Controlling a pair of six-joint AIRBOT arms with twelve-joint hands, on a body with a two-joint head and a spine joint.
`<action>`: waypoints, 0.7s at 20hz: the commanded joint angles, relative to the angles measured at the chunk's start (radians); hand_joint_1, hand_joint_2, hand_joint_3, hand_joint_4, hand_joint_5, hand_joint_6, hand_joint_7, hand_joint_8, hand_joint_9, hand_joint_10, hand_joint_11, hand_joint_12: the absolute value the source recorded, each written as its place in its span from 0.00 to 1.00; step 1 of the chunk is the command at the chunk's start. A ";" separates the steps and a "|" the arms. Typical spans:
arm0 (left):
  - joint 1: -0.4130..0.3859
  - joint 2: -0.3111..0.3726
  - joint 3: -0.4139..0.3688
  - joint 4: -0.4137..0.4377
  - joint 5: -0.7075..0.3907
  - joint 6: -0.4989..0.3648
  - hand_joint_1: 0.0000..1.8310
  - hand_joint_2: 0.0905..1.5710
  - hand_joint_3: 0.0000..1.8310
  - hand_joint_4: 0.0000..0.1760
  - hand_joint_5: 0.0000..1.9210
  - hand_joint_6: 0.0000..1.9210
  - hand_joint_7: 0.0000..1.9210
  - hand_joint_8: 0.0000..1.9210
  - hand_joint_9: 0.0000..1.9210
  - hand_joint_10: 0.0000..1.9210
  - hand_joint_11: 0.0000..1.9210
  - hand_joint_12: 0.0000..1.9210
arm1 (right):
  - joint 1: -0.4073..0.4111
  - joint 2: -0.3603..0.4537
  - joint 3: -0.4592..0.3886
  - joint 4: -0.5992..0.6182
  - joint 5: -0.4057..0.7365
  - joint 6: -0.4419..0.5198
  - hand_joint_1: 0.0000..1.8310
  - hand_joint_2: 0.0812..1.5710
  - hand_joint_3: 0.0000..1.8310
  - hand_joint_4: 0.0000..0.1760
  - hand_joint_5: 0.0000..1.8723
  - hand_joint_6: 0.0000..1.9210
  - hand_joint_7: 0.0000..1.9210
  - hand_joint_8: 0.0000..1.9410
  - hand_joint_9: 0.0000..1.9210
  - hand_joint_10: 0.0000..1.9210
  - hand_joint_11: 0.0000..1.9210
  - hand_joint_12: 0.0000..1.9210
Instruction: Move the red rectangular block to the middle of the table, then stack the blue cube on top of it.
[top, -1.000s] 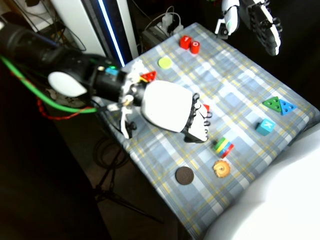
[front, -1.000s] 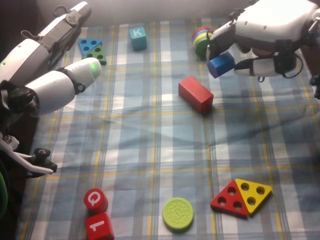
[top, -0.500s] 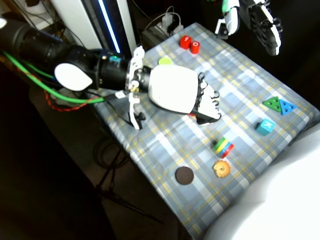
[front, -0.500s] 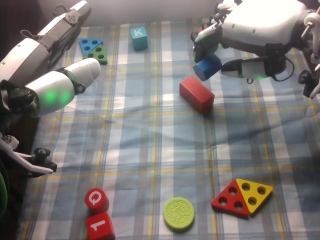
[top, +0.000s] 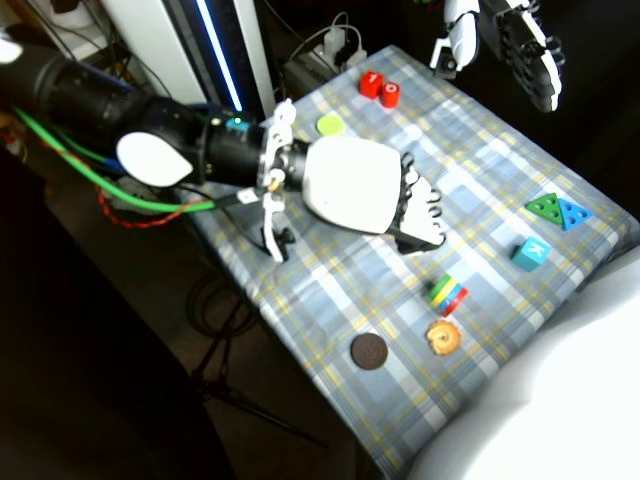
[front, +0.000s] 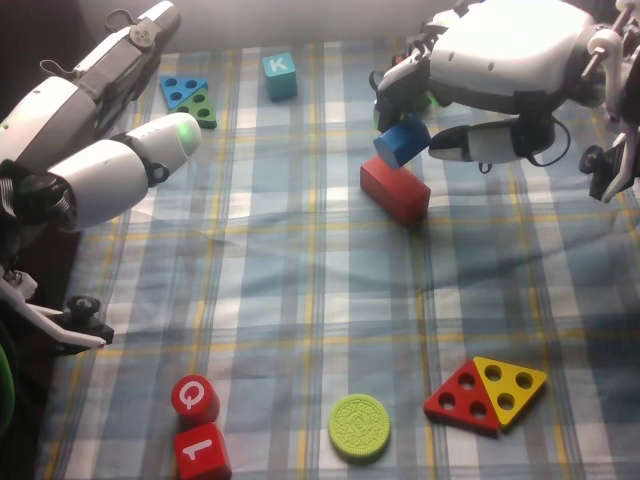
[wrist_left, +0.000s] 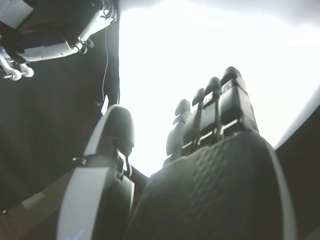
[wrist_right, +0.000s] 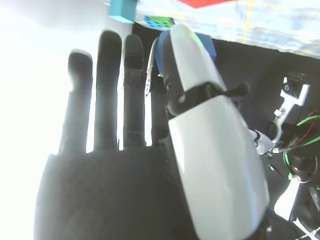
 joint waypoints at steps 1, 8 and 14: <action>-0.007 -0.002 0.005 0.021 -0.122 -0.010 0.35 0.90 0.00 0.24 0.03 0.00 0.00 0.00 0.00 0.00 0.00 0.00 | 0.006 -0.005 0.003 0.005 0.105 0.003 0.66 0.76 0.00 0.00 0.44 0.55 0.42 0.77 0.30 0.82 0.13 1.00; -0.007 -0.003 0.004 0.021 -0.125 -0.013 0.35 0.91 0.00 0.20 0.03 0.00 0.00 0.00 0.00 0.00 0.00 0.00 | -0.027 -0.027 0.018 0.017 0.081 0.003 0.64 0.77 0.00 0.00 0.42 0.60 0.41 0.76 0.26 0.78 0.06 1.00; -0.005 -0.002 0.004 0.021 -0.128 -0.015 0.36 0.91 0.00 0.19 0.04 0.00 0.00 0.00 0.00 0.00 0.00 0.00 | -0.037 -0.035 0.026 0.032 0.066 0.006 0.54 0.72 0.00 0.00 0.20 0.18 0.26 0.28 0.17 0.57 0.04 0.94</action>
